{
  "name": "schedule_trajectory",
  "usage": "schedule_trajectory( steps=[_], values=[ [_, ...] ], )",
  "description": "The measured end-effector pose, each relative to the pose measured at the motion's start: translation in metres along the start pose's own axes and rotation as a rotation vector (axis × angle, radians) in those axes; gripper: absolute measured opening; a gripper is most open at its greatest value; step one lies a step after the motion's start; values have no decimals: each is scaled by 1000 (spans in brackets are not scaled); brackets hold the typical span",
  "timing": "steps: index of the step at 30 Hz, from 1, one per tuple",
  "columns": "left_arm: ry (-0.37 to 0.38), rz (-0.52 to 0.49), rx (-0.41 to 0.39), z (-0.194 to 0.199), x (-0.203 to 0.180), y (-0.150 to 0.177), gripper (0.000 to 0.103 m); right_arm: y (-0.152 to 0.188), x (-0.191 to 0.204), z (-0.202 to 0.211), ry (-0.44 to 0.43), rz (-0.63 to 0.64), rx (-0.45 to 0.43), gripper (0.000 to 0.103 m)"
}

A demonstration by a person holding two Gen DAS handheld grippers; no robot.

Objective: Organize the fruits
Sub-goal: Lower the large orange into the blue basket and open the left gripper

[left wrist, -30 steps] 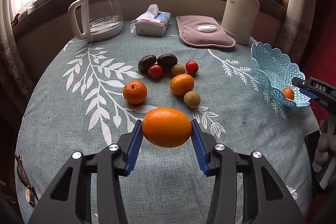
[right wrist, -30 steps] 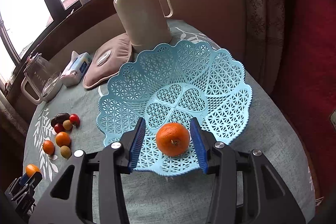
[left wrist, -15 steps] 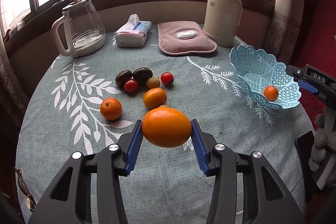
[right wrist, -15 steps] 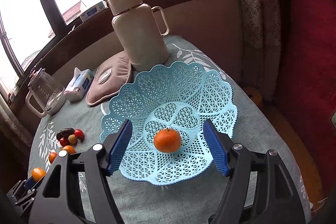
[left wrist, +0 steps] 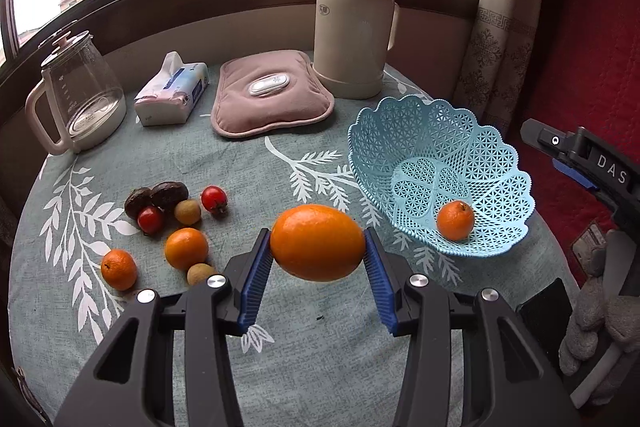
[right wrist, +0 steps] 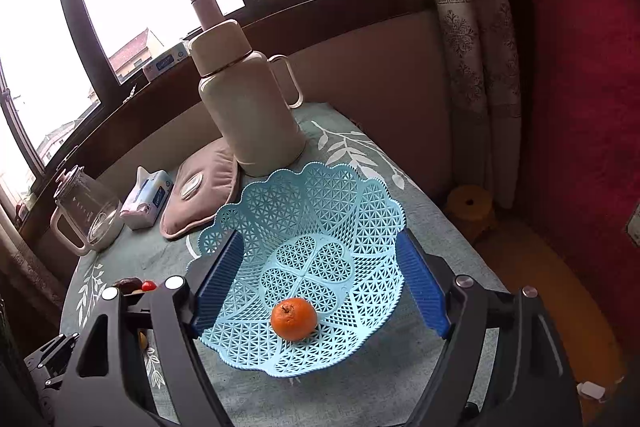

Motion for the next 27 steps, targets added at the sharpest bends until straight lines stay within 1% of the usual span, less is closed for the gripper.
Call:
schedule_trajectory(
  steps=[1, 8, 14, 15, 17, 20, 22, 23, 24, 26, 27],
  values=[
    [-1, -11, -1, -3, -5, -3, 46, 0, -1, 0, 5, 2, -2, 83],
    [12, -66, -5, -25, -38, -22, 46, 3, -14, -1, 28, -8, 1, 83],
    [25, -91, 9, -42, -58, -31, 46, -1, -19, 1, 63, -1, -21, 84],
    [28, -96, 9, -43, -61, -32, 46, -1, -18, 2, 69, 7, -25, 84],
    [31, -108, 10, -46, -66, -33, 46, -3, -17, 4, 82, 27, -41, 93],
    [29, -118, 1, -49, -68, -35, 47, -5, -16, 8, 109, 54, -64, 93],
    [27, -118, -19, -46, -68, -37, 55, -6, -15, 9, 118, 65, -71, 93],
    [26, -117, -30, -44, -68, -39, 68, -6, -13, 9, 119, 70, -73, 93],
    [25, -116, -44, -41, -67, -40, 73, -6, -13, 10, 120, 74, -74, 93],
    [21, -117, -63, -37, -65, -43, 74, -5, -11, 11, 124, 81, -77, 93],
    [18, -116, -66, -36, -64, -44, 80, -5, -10, 11, 125, 84, -79, 93]
  ],
)
Point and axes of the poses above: each gripper's, at about its wrist camera, not at the fingertips, and z roughly against the way its jaws point, x to its left, y to its underside, the point moved 9 cm from there along -z, roughly the way its jaws point
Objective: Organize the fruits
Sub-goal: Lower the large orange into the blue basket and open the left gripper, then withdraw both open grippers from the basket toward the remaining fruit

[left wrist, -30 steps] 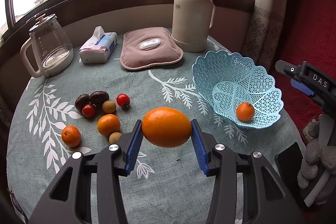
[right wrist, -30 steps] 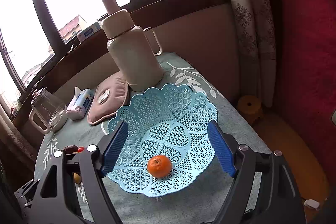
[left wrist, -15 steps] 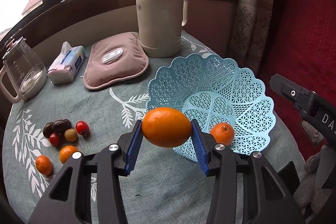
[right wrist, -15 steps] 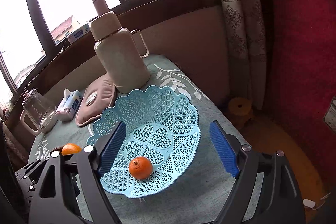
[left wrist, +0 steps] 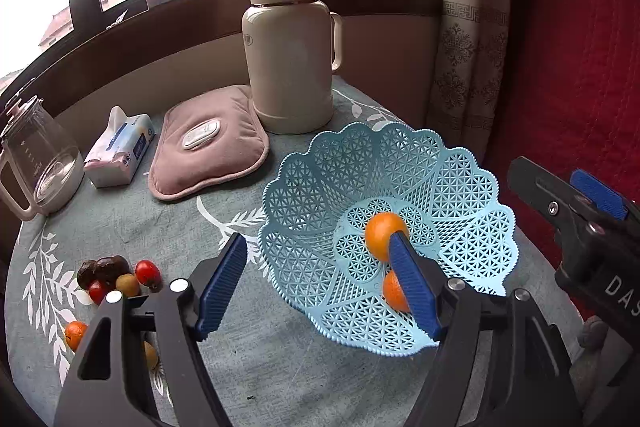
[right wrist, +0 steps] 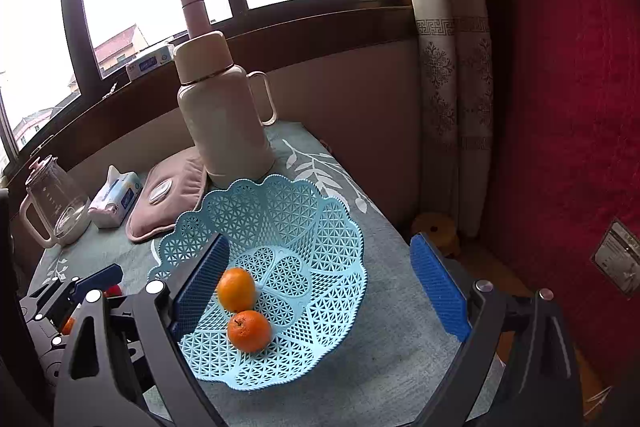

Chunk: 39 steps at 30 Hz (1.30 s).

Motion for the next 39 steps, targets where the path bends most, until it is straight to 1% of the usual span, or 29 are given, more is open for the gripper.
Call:
schedule_trajectory(
  steps=[1, 7, 9, 14, 28, 29, 30, 36, 39],
  values=[
    [-3, 4, -5, 2, 1, 0, 81, 0, 1, 1, 1, 2, -2, 94],
    [-44, 30, -7, 5, 15, 2, 81, -2, 1, 4, -2, 2, -12, 97],
    [-56, 41, -10, 7, 19, 5, 89, -2, 2, 5, -6, 2, -12, 97],
    [-94, 38, -24, 13, 26, 8, 89, -2, 5, 5, -13, 6, -12, 97],
    [-125, 79, -40, 30, 49, 14, 89, 1, 17, 10, -40, 30, -8, 97],
    [-127, 83, -38, 31, 50, 15, 91, 2, 18, 11, -43, 32, -7, 97],
    [-134, 87, -38, 32, 52, 16, 92, 2, 20, 11, -45, 34, -5, 97],
    [-213, 78, -36, 39, 64, 22, 92, 8, 32, 10, -73, 53, 12, 97],
    [-213, 90, -31, 42, 69, 26, 92, 12, 40, 8, -100, 61, 32, 97]
  ],
)
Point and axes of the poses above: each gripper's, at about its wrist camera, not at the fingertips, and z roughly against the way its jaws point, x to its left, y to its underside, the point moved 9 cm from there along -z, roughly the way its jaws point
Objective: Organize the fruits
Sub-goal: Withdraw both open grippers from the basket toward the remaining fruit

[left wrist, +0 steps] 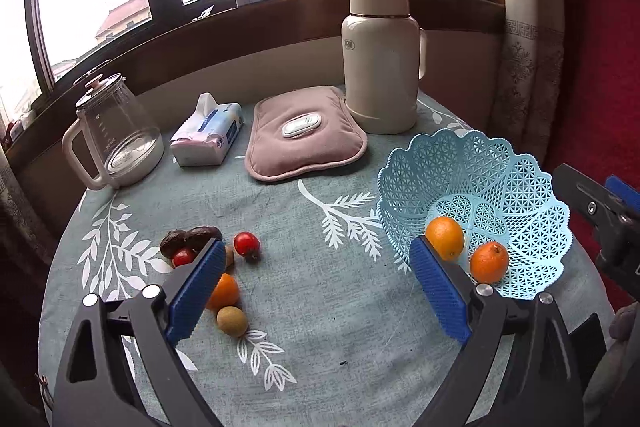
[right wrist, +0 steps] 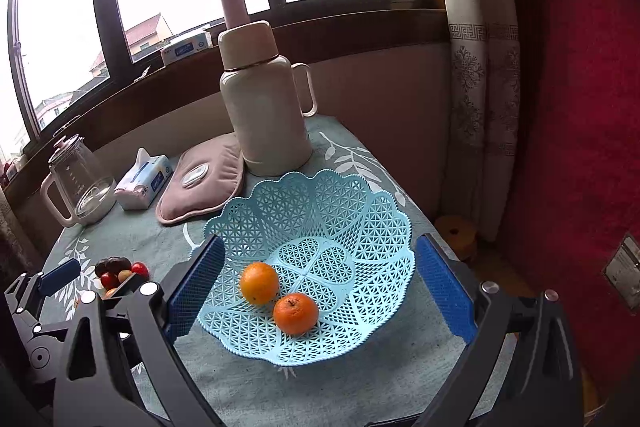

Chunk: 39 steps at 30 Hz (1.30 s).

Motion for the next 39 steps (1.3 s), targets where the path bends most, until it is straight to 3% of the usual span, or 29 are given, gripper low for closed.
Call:
schedule_trajectory(
  steps=[11, 24, 39],
  values=[
    [-30, 53, 34, 1, 27, 13, 92, 18, 26, -11, -89, 12, 83, 97],
    [-52, 114, 75, -1, 59, 34, 92, 44, 60, -20, -116, 94, 157, 97],
    [-65, 180, 109, -9, 94, 54, 92, 68, 85, -18, -173, 90, 183, 97]
  ],
)
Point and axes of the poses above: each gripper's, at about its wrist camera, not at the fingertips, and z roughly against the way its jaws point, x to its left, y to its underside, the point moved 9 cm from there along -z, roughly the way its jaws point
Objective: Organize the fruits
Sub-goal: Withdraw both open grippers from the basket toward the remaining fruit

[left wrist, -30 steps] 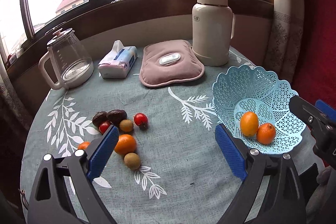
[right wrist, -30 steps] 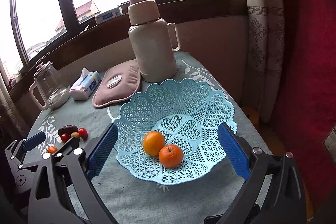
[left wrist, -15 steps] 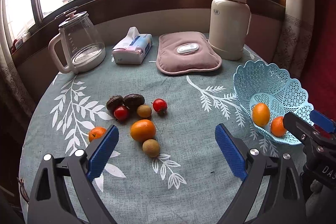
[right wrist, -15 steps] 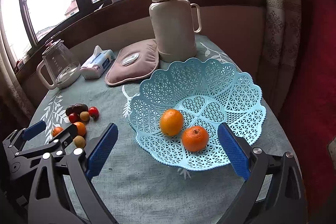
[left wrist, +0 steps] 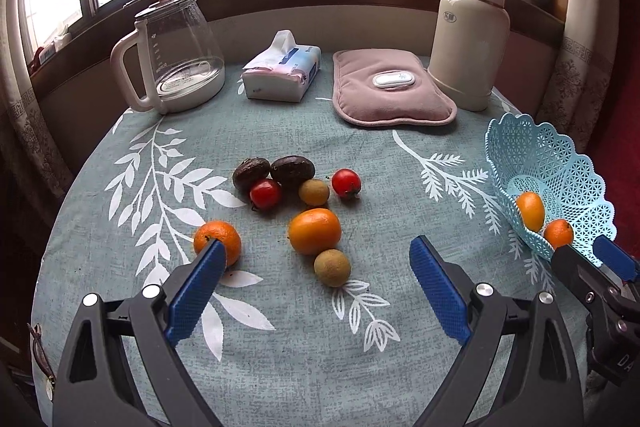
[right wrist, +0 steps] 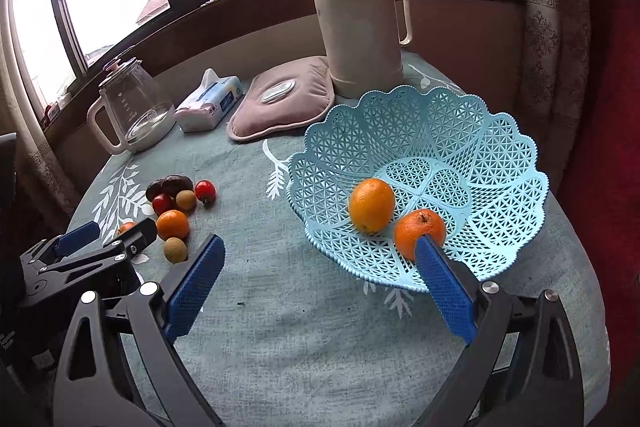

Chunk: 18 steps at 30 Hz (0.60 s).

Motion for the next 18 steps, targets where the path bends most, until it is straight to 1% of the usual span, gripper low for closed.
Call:
schedule_trajectory(
  steps=[7, 13, 18],
  values=[
    [4, 33, 16, -8, 18, 6, 92, 10, 7, 0, -8, -10, 7, 97],
    [-14, 83, 35, -12, 52, 16, 92, 11, 21, 0, -17, 5, 3, 97],
    [-16, 125, 59, -17, 79, 28, 92, 16, 40, -5, -27, 37, 19, 97]
  ],
)
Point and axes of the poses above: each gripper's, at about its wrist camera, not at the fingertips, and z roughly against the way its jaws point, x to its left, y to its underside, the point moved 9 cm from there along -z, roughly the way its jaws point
